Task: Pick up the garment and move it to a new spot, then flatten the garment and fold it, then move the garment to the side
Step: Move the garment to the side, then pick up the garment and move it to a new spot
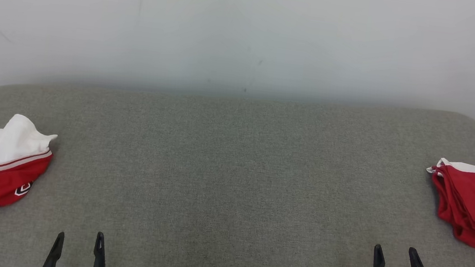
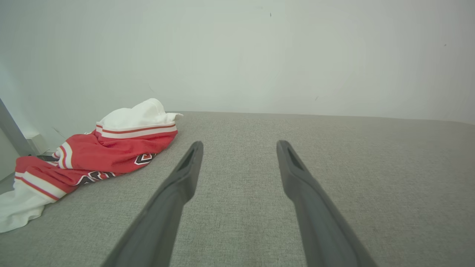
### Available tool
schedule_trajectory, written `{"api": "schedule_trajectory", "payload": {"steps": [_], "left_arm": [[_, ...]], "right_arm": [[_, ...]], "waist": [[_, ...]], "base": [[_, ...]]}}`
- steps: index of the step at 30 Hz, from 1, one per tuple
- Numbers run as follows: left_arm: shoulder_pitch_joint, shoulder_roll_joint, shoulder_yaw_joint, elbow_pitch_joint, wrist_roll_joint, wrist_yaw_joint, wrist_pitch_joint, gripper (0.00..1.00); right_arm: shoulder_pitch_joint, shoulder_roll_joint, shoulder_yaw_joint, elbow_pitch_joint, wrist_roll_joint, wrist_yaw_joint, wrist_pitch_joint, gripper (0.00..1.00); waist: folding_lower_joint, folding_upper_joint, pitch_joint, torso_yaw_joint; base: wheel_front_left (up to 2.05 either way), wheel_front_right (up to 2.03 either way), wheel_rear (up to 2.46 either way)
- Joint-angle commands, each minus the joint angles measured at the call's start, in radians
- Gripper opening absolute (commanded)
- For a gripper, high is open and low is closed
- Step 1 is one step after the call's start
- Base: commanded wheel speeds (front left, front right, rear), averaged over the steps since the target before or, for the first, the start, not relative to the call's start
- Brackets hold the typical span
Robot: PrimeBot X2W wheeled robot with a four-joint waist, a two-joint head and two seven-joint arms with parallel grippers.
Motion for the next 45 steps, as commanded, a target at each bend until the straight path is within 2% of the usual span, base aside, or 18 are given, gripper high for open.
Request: {"api": "schedule_trajectory", "payload": {"steps": [1, 8, 17, 25, 29, 30, 45], "left_arm": [[0.005, -0.002, 0.005, 0.004, 0.001, -0.003, -0.003, 1.00], [0.000, -0.003, 0.014, 0.022, -0.009, -0.010, -0.003, 1.00], [-0.002, -0.003, 0.003, 0.037, -0.020, -0.017, -0.003, 1.00], [-0.008, -0.003, 0.004, 0.040, -0.013, -0.011, -0.003, 1.00], [-0.004, -0.003, 0.003, 0.045, -0.012, -0.013, -0.003, 1.00], [-0.006, -0.003, 0.003, 0.048, -0.009, -0.017, -0.003, 1.00], [0.024, -0.003, 0.020, 0.046, 0.013, -0.032, -0.003, 1.00]], "right_arm": [[0.005, 0.007, 0.005, 0.026, 0.000, -0.002, -0.016, 1.00], [-0.017, 0.014, 0.013, 0.085, 0.005, -0.002, -0.049, 1.00], [-0.024, 0.015, 0.022, 0.105, 0.010, -0.002, -0.066, 1.00], [-0.019, 0.015, 0.034, 0.111, 0.025, -0.002, -0.071, 1.00], [-0.008, 0.015, 0.036, 0.116, 0.033, -0.002, -0.074, 1.00], [-0.006, 0.015, 0.039, 0.118, 0.038, -0.002, -0.075, 1.00], [-0.017, 0.015, 0.096, 0.146, 0.055, -0.002, -0.082, 1.00]], "waist": [[0.0001, 0.0001, 0.000, -0.005], [0.0001, 0.0001, 0.004, -0.008], [0.0001, 0.0001, 0.006, -0.009], [0.0001, 0.0001, 0.004, 0.028], [0.0001, 0.0001, -0.001, 0.082], [0.0001, 0.0001, -0.003, 0.121], [0.0001, 0.0001, -0.005, 0.435]], "base": [[0.00, 0.00, 0.00], [0.00, 0.00, 0.00], [0.00, 0.00, 0.00], [0.00, 0.00, 0.00], [0.00, 0.00, 0.00], [0.00, 0.00, 0.00], [0.00, 0.00, 0.00]]}}
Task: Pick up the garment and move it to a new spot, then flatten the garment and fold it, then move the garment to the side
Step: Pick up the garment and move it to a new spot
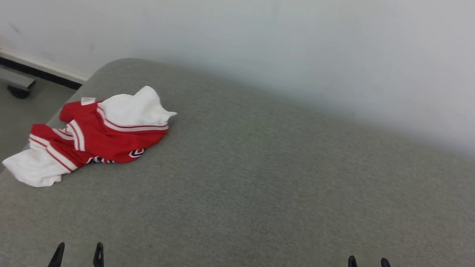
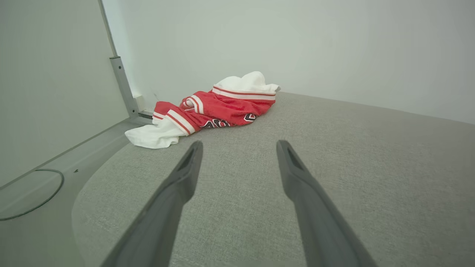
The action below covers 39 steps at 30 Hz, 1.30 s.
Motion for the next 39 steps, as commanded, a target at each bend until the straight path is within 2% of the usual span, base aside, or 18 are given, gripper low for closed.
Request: {"api": "schedule_trajectory", "payload": {"steps": [1, 10, 19, 24, 26, 28, 31, 33, 36, 39], "left_arm": [[0.015, -0.001, 0.001, 0.001, 0.004, -0.005, -0.003, 1.00], [0.024, -0.001, 0.014, 0.001, 0.010, -0.007, -0.003, 1.00], [0.032, -0.001, 0.029, -0.011, -0.006, -0.001, -0.003, 1.00], [0.006, -0.001, 0.022, 0.039, -0.033, -0.008, -0.003, 1.00], [-0.027, -0.001, 0.018, 0.077, -0.043, -0.015, -0.003, 1.00], [-0.073, -0.001, 0.007, 0.140, -0.106, -0.037, 0.001, 1.00], [-0.192, 0.000, -0.021, 0.216, -0.139, -0.076, 0.027, 1.00], [-0.277, 0.014, -0.018, 0.270, -0.160, -0.086, 0.043, 1.00], [-0.419, 0.023, 0.009, 0.361, -0.197, -0.090, 0.083, 1.00], [-0.539, 0.054, 0.041, 0.459, -0.230, -0.089, 0.141, 1.00]], "right_arm": [[-0.006, 0.003, 0.005, 0.002, 0.004, -0.002, -0.004, 1.00], [-0.014, 0.003, 0.042, 0.019, 0.017, -0.002, -0.007, 1.00], [-0.024, 0.003, 0.050, 0.028, 0.010, -0.002, -0.009, 1.00], [-0.017, 0.003, 0.046, 0.030, 0.018, -0.002, -0.010, 1.00], [-0.010, 0.003, 0.051, 0.032, 0.022, -0.002, -0.010, 1.00], [-0.005, 0.003, 0.052, 0.027, 0.023, -0.002, -0.008, 1.00], [-0.013, 0.003, 0.058, 0.011, 0.007, -0.002, 0.008, 1.00], [-0.024, 0.003, 0.064, -0.005, -0.004, -0.002, 0.022, 1.00], [-0.040, 0.002, 0.072, -0.034, -0.024, -0.002, 0.043, 1.00], [-0.063, -0.009, 0.102, -0.066, -0.038, -0.002, 0.068, 1.00]], "waist": [[0.0000, 0.0000, 0.000, 0.128], [0.0000, 0.0000, -0.003, 0.206], [0.0000, 0.0000, 0.001, 0.211], [0.0000, 0.0000, 0.002, 0.211], [0.0000, 0.0000, 0.003, 0.211], [0.0000, 0.0000, 0.011, 0.210], [0.0000, 0.0000, 0.041, 0.196], [0.0000, 0.0000, 0.067, 0.179], [0.0000, 0.0000, 0.112, 0.138], [0.0000, 0.0000, 0.163, 0.066]], "base": [[0.00, 0.00, 0.00], [0.00, 0.00, 0.00], [0.00, 0.00, 0.00], [0.00, 0.00, 0.00], [0.00, 0.00, 0.00], [0.00, 0.00, 0.00], [0.00, 0.00, 0.00], [0.00, 0.00, 0.00], [0.00, 0.00, 0.00], [0.00, 0.00, 0.00]]}}
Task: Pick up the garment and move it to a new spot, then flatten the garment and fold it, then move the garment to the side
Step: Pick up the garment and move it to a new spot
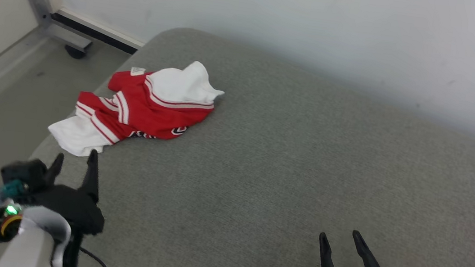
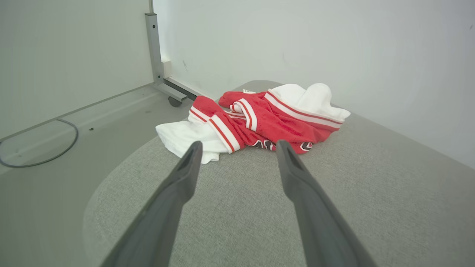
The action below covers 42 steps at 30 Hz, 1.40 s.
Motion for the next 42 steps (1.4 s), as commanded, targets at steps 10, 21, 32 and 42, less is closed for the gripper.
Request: {"api": "schedule_trajectory", "payload": {"steps": [10, 21, 32, 42], "left_arm": [[-0.310, 0.132, 0.104, 0.237, -0.096, 0.011, 0.102, 1.00], [-0.422, 0.226, 0.176, 0.385, -0.163, 0.046, 0.163, 1.00], [-0.448, 0.225, 0.134, 0.508, -0.159, 0.066, 0.348, 0.00], [-0.447, 0.307, 0.115, 0.343, -0.134, 0.026, 0.205, 0.00]], "right_arm": [[-0.047, -0.052, 0.033, -0.165, -0.021, -0.002, 0.073, 1.00], [-0.040, -0.043, 0.015, -0.274, -0.023, -0.002, 0.084, 1.00], [-0.065, -0.029, 0.039, -0.245, -0.011, -0.002, 0.060, 1.00], [-0.061, -0.014, 0.072, -0.127, 0.030, -0.002, 0.015, 1.00]], "waist": [[-0.0002, -0.0002, 0.279, -0.314], [-0.0002, -0.0002, 0.401, -0.432], [-0.0002, -0.0002, 0.389, -0.433], [-0.0002, -0.0002, 0.193, -0.402]], "base": [[0.00, 0.00, 0.00], [0.00, 0.00, 0.00], [0.00, 0.00, 0.00], [0.00, 0.00, 0.00]]}}
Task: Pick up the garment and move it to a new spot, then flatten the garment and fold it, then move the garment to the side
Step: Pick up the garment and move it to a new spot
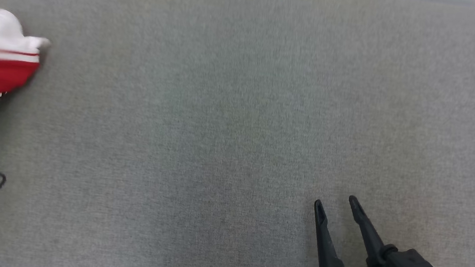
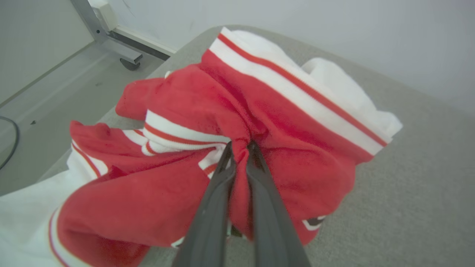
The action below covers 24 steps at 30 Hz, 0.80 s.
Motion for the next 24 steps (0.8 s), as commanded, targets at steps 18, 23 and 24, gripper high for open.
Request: {"api": "schedule_trajectory", "payload": {"steps": [18, 23, 24], "left_arm": [[0.086, -0.051, -0.133, -0.642, -0.035, -0.050, 0.178, 0.00], [0.099, -0.102, -0.185, -0.807, -0.046, -0.037, 0.230, 0.00], [0.100, -0.112, -0.194, -0.831, -0.046, -0.035, 0.236, 0.00]], "right_arm": [[0.054, 0.024, -0.001, 0.111, 0.028, -0.002, -0.056, 1.00], [0.047, 0.025, 0.002, 0.118, 0.031, -0.002, -0.060, 1.00], [0.045, 0.025, 0.002, 0.119, 0.032, -0.002, -0.060, 1.00]], "waist": [[0.0000, 0.0000, -0.347, -0.143], [0.0000, 0.0000, -0.345, -0.239], [0.0000, 0.0000, -0.343, -0.259]], "base": [[0.00, 0.00, 0.00], [0.00, 0.00, 0.00], [0.00, 0.00, 0.00]]}}
